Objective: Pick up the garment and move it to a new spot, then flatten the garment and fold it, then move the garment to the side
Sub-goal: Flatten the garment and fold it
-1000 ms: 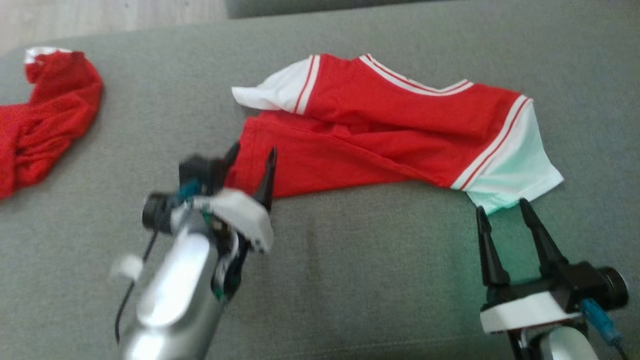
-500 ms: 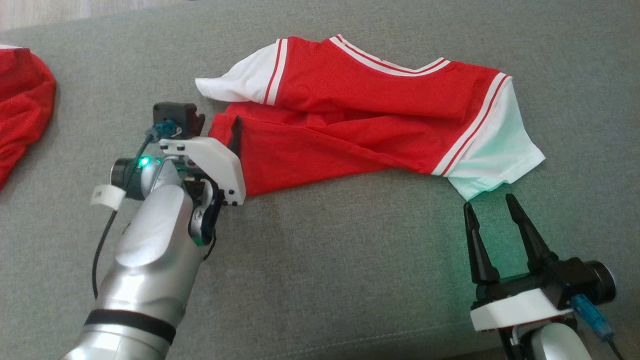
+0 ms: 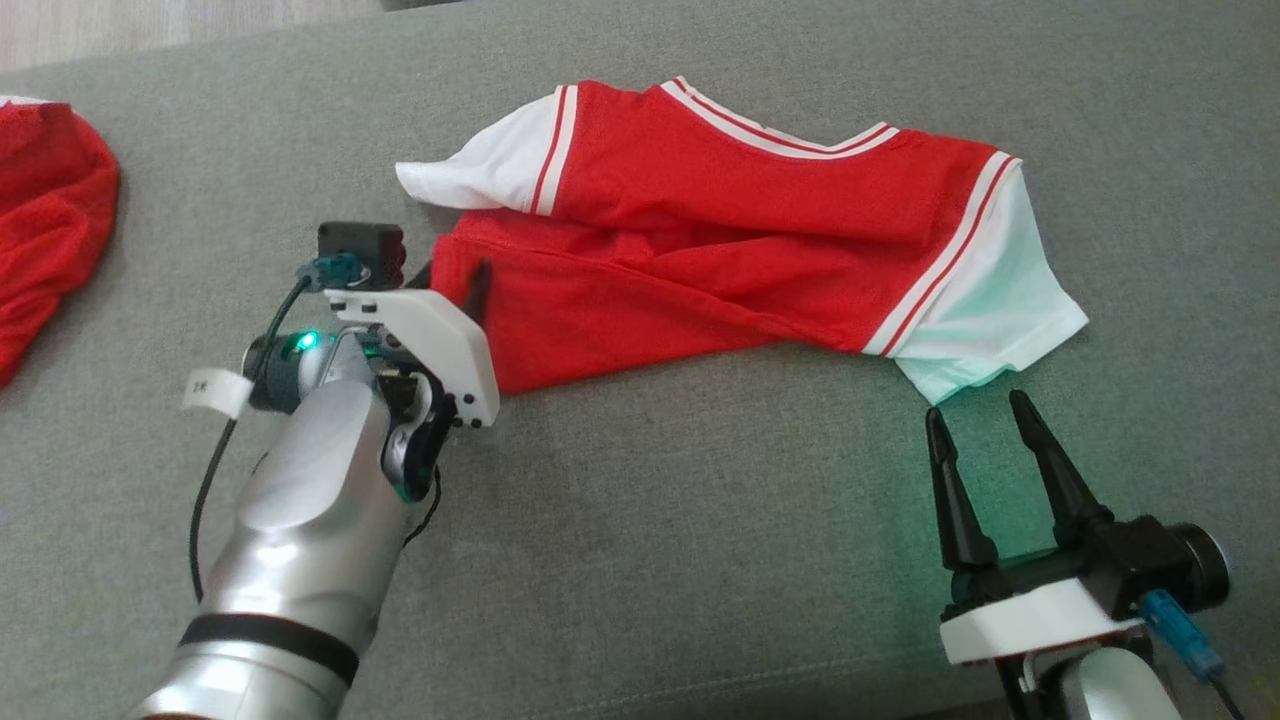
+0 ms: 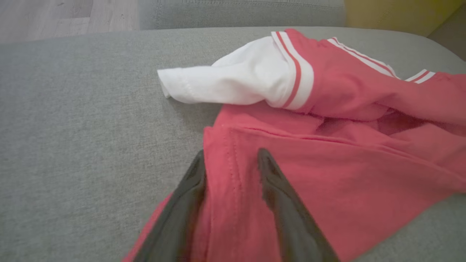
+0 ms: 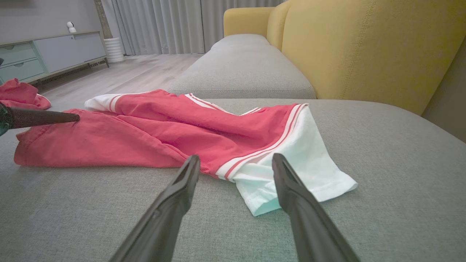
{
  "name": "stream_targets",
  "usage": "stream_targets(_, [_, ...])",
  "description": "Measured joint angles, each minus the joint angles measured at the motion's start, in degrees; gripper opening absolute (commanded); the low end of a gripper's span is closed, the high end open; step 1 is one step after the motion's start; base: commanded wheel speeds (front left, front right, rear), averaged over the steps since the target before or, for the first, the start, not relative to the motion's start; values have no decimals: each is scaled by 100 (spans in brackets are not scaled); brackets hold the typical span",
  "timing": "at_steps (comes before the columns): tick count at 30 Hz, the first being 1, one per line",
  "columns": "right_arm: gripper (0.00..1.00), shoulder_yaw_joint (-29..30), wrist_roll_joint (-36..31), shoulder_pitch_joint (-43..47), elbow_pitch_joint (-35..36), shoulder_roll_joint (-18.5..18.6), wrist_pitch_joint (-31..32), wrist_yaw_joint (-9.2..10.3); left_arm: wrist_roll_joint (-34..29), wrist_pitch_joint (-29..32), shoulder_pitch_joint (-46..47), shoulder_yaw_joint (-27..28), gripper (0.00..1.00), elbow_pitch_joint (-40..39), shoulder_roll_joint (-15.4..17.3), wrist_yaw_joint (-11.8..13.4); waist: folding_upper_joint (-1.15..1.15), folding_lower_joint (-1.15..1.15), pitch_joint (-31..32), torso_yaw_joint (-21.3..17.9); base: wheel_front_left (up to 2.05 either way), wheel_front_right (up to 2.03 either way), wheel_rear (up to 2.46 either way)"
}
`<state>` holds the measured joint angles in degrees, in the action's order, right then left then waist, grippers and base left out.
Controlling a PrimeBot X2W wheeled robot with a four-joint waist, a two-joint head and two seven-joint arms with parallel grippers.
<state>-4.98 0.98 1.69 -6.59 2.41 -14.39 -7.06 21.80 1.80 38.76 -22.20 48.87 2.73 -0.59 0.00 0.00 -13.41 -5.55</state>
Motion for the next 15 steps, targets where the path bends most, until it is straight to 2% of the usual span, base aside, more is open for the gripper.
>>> stream_targets(1, [100, 0, 0, 0, -4, 0, 0, 0, 0, -25, 25, -21, 56, 25, -4, -1, 0, 0, 3, -3, 0, 0, 0])
stream_targets(2, [100, -3, 0, 0, -9, 0, 0, 0, 5, -49, 48, -47, 48, 45, -11, -16, 0, 0, 7, -7, 0, 0, 0])
stream_targets(7, [100, -3, 2, 2, -42, 0, 0, 0, 4, -176, 88, -177, 32, 135, -32, -104, 0, 0, 21, -30, 0, 0, 0])
stream_targets(8, [100, -1, 3, 2, -46, 0, 0, 0, 4, -231, 90, -198, 25, 135, -35, -135, 0, 0, 22, -30, 0, 0, 0])
stream_targets(9, [100, 10, 22, 4, -69, 0, 0, 0, -10, -318, 98, -294, 13, 136, -36, -152, 0, 0, 35, -22, 0, 0, 0])
stream_targets(15, [100, 94, 47, 22, -114, 0, 0, 0, -143, -646, 64, -530, 11, -157, -41, -202, 0, 0, 127, 56, 0, 0, 0])
